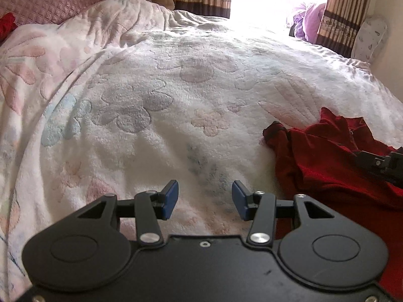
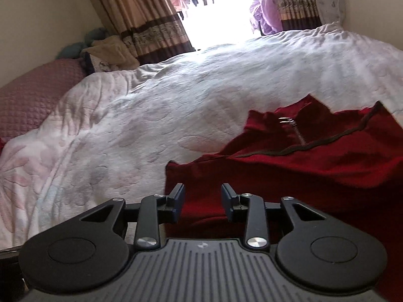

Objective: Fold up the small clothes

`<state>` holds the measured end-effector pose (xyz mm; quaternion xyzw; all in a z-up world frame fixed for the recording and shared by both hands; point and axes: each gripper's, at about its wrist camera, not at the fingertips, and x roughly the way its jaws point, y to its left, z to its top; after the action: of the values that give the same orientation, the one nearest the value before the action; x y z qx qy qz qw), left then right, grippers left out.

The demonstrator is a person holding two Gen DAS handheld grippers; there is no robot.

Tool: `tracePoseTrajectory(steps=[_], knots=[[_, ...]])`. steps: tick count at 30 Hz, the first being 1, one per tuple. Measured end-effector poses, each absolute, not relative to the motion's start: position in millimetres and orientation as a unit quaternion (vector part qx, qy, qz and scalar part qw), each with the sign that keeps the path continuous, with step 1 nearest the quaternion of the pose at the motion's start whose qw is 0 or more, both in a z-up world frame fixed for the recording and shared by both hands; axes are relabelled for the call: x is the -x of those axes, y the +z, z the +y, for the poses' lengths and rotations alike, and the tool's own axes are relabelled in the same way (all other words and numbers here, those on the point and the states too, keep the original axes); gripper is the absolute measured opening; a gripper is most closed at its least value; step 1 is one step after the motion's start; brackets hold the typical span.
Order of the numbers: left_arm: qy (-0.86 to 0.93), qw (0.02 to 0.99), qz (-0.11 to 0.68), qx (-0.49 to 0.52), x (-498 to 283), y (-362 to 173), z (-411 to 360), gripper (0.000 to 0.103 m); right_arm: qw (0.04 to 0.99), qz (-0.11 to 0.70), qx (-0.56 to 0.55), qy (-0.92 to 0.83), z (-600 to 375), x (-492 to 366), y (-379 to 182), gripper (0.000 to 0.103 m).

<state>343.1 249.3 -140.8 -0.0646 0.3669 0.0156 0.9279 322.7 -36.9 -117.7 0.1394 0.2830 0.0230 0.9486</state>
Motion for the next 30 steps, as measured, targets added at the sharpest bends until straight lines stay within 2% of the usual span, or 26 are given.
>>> tracePoseTrajectory(steps=[10, 17, 22, 30], knots=[[0.014, 0.931, 0.361, 0.052, -333, -137, 247, 0.049, 0.949, 0.298, -0.092, 0.044, -60, -310, -99, 0.043], [0.009, 0.929, 0.365, 0.060, -331, -146, 248, 0.049, 0.952, 0.305, 0.003, 0.000, -165, -247, -79, 0.044], [-0.010, 0.922, 0.380, 0.069, -317, -153, 235, 0.049, 0.943, 0.319, -0.028, -0.091, -266, -188, -92, 0.057], [-0.071, 0.887, 0.450, 0.075, -245, -153, 192, 0.049, 0.910, 0.387, -0.111, -0.101, -332, -125, -146, 0.057]])
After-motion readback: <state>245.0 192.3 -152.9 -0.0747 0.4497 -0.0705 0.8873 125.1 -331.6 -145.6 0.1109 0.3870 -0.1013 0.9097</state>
